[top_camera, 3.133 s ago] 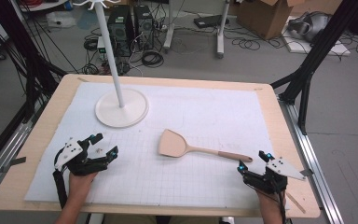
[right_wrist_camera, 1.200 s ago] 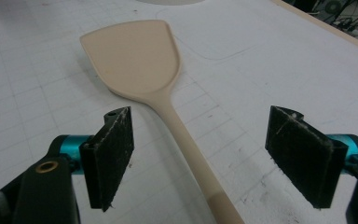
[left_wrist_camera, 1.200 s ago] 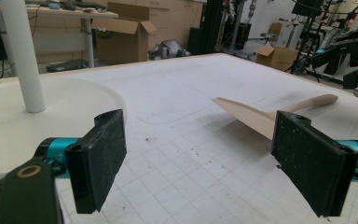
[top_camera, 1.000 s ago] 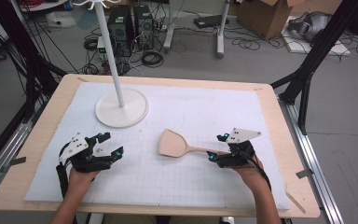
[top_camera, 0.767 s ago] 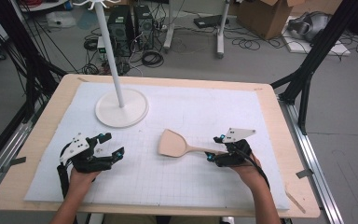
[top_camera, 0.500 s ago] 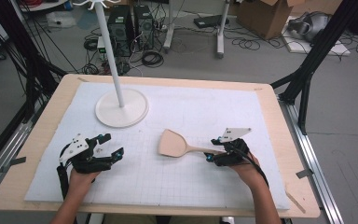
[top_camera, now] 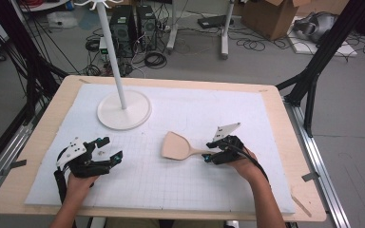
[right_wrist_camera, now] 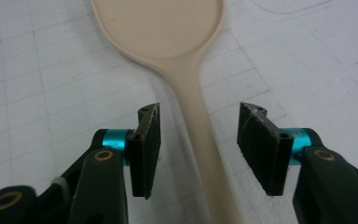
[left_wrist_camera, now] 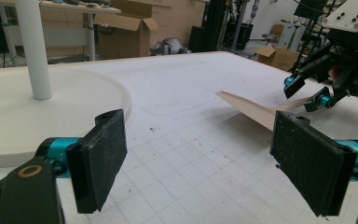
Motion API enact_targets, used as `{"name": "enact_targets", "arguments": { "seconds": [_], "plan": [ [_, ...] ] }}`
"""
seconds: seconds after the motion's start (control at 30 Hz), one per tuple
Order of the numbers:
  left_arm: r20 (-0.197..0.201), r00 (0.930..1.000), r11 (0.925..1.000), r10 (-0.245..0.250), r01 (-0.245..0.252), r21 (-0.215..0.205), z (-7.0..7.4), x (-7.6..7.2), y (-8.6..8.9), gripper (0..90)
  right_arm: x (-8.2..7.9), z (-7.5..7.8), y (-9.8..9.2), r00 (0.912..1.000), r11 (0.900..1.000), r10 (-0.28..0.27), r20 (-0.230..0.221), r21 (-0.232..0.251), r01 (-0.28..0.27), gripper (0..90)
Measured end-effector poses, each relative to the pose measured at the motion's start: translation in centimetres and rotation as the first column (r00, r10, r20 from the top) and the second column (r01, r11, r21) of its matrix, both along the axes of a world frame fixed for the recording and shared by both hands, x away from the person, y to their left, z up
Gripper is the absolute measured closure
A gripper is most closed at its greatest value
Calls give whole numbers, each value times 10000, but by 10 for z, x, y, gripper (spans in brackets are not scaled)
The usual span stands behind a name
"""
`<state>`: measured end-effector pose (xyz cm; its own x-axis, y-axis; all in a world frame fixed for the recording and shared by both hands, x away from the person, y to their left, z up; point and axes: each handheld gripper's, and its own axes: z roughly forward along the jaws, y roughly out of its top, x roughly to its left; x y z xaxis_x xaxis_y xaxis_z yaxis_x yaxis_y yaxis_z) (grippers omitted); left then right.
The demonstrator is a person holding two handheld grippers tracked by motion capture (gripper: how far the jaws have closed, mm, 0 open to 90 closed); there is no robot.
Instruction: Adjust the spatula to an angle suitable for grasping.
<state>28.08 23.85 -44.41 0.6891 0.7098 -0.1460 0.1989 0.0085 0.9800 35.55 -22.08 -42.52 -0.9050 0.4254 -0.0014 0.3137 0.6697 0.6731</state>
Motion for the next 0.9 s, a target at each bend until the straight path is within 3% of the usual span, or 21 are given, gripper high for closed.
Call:
{"name": "enact_targets", "arguments": {
  "seconds": [0.23,0.4,0.57,0.67,0.77,0.9],
  "plan": [
    [39,10000,10000,-13,13,16,0,0,2,190,9,-3,15,9972,9960,751,-36,-484,-752,572],
    [4,10000,10000,76,-76,-23,-1,-2,7,190,17,-6,25,9921,9895,1226,-274,-732,-1243,715],
    [-47,9999,9999,147,-147,-85,-3,-4,11,190,18,-5,25,9865,9829,1633,-145,-836,-1640,748],
    [-17,9999,9997,169,-169,-157,-2,-4,12,191,16,-4,25,9841,9811,1773,-101,-773,-1775,754],
    [-41,9998,9996,211,-212,-207,-2,-4,13,192,13,-1,27,9806,9796,1961,-84,-423,-1962,757],
    [7,9997,9994,262,-262,-232,-1,-5,15,192,13,3,25,9822,9824,1865,-216,-8,-1866,759]
  ]
}}
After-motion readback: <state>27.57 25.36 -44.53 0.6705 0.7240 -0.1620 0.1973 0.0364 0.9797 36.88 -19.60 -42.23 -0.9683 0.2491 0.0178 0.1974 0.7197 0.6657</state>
